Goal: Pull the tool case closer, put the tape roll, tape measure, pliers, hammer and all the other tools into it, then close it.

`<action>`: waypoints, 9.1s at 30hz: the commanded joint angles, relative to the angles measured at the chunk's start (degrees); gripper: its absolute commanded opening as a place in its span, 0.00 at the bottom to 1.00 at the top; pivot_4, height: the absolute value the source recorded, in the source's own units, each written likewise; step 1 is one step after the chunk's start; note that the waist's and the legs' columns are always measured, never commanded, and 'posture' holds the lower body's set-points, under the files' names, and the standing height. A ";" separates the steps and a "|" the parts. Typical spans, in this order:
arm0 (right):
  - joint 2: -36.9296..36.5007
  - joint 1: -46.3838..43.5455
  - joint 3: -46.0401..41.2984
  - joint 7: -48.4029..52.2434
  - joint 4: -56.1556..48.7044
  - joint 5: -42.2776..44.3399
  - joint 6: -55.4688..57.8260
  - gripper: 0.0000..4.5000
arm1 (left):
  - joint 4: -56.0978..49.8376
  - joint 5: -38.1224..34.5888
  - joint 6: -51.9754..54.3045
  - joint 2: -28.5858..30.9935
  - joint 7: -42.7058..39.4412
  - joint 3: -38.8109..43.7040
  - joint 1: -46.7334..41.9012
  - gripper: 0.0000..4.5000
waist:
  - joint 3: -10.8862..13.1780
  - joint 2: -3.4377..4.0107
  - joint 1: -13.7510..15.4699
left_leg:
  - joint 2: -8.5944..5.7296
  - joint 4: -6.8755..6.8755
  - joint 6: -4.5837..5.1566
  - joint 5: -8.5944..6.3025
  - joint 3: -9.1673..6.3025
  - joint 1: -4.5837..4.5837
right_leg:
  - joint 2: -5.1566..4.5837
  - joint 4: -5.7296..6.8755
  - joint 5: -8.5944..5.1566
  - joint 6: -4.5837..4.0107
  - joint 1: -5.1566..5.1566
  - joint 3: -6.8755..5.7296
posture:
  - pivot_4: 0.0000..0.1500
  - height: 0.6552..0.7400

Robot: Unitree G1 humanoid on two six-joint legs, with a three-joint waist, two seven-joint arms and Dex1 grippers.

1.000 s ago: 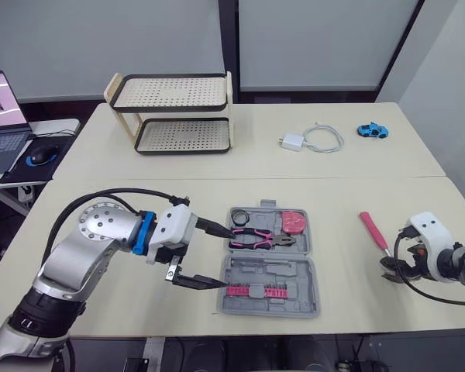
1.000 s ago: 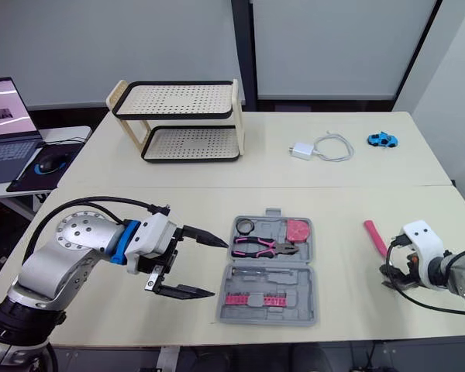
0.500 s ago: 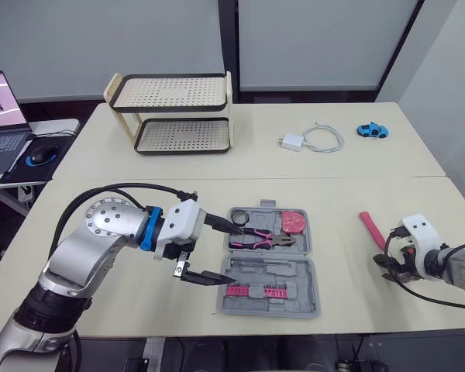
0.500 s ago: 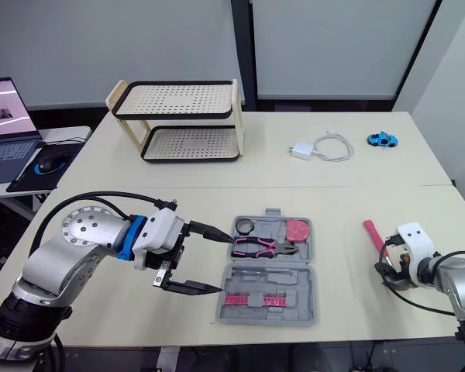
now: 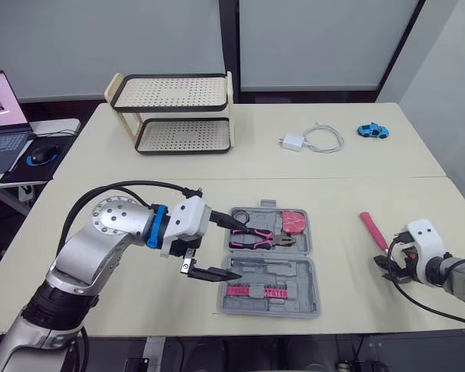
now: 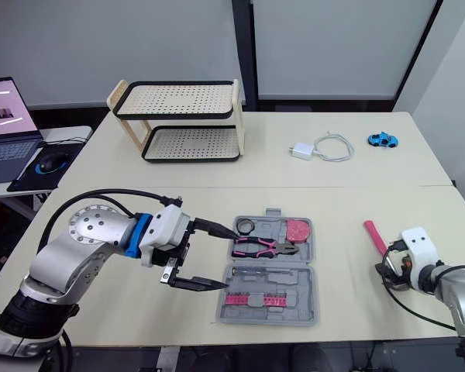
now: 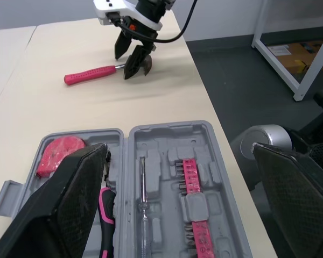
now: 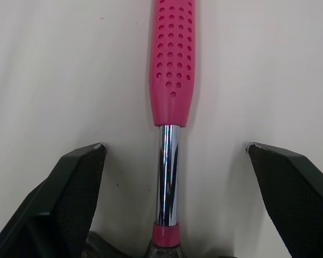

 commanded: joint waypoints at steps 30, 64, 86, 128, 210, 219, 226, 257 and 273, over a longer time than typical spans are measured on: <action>-19.76 6.71 -0.03 16.28 -25.58 1.83 -1.10 0.02 | 6.09 4.82 -12.37 10.39 -5.51 7.59 11.22 1.00 | 0.28 0.53 -0.39 | 0.04 -0.11 0.01 0.00 -0.06 0.00 | 0.05 0.02 0.00 0.00 -0.18 0.11 | 1.00 1.00; -7.15 -37.90 58.38 17.70 -39.21 -8.30 18.38 0.02 | 5.65 15.15 -21.63 12.20 -2.45 5.83 19.95 1.00 | 0.39 0.44 -0.17 | 0.00 0.05 -0.04 0.02 -0.36 -0.91 | -0.05 0.09 0.00 0.00 -1.05 -0.09 | 1.00 1.00; 1.98 -38.74 64.32 13.69 -30.87 -12.60 17.15 0.02 | 5.50 15.41 -20.39 11.41 -1.61 3.56 18.29 1.00 | 0.38 0.44 -0.37 | -0.03 0.06 -0.05 0.03 -0.38 -0.90 | -0.01 0.19 0.01 -0.01 -1.11 -0.12 | 1.00 1.00; 1.25 -9.31 33.63 17.92 -30.97 -3.42 -17.74 0.01 | 4.77 12.32 -19.15 11.48 0.32 7.02 20.33 1.00 | 0.28 0.28 -0.26 | -0.03 0.14 -0.06 0.06 -0.29 -0.82 | 0.03 0.63 0.01 -0.01 -1.17 -0.06 | 1.00 1.00; -24.78 22.59 -25.64 52.66 -4.95 -0.62 -40.68 0.99 | 75.24 12.03 -21.78 28.74 6.11 40.85 30.14 1.00 | 0.21 0.00 -0.66 | 0.09 -0.12 0.03 -0.01 0.54 -0.02 | -0.03 0.40 -0.01 -0.01 -0.59 0.06 | 1.00 1.00; -25.43 20.06 -22.71 52.19 -4.82 -0.60 -40.92 0.99 | 74.23 11.96 -21.25 28.71 5.18 40.75 30.53 1.00 | 0.20 0.00 -0.63 | 0.10 -0.12 0.03 -0.01 0.57 -0.03 | -0.04 0.44 -0.01 -0.01 -0.63 0.08 | 1.00 1.00; -24.66 17.35 -21.64 50.00 -4.83 -0.66 -41.46 0.99 | 72.38 11.61 -20.51 27.58 5.94 40.91 30.74 1.00 | 0.20 0.00 -0.62 | 0.10 -0.11 0.03 -0.01 0.58 -0.03 | -0.05 0.46 -0.01 -0.01 -0.64 0.09 | 1.00 1.00; -16.87 -25.68 12.07 31.14 -36.67 23.65 -6.62 0.99 | 47.97 8.09 2.51 17.46 13.79 45.66 37.94 1.00 | 0.11 -0.14 0.07 | 0.81 -0.10 -0.01 -0.05 0.54 -0.03 | -0.02 0.45 0.04 -0.09 -0.84 -0.05 | 1.00 1.00; -16.63 -28.02 11.94 27.65 -40.03 27.29 -0.35 0.99 | 69.94 15.93 0.95 15.81 19.57 29.53 14.38 1.00 | 0.10 -0.19 -0.38 | 0.82 -0.10 0.04 -0.10 0.63 -0.08 | -0.02 0.57 0.05 -0.08 -1.06 -0.07 | 1.00 1.00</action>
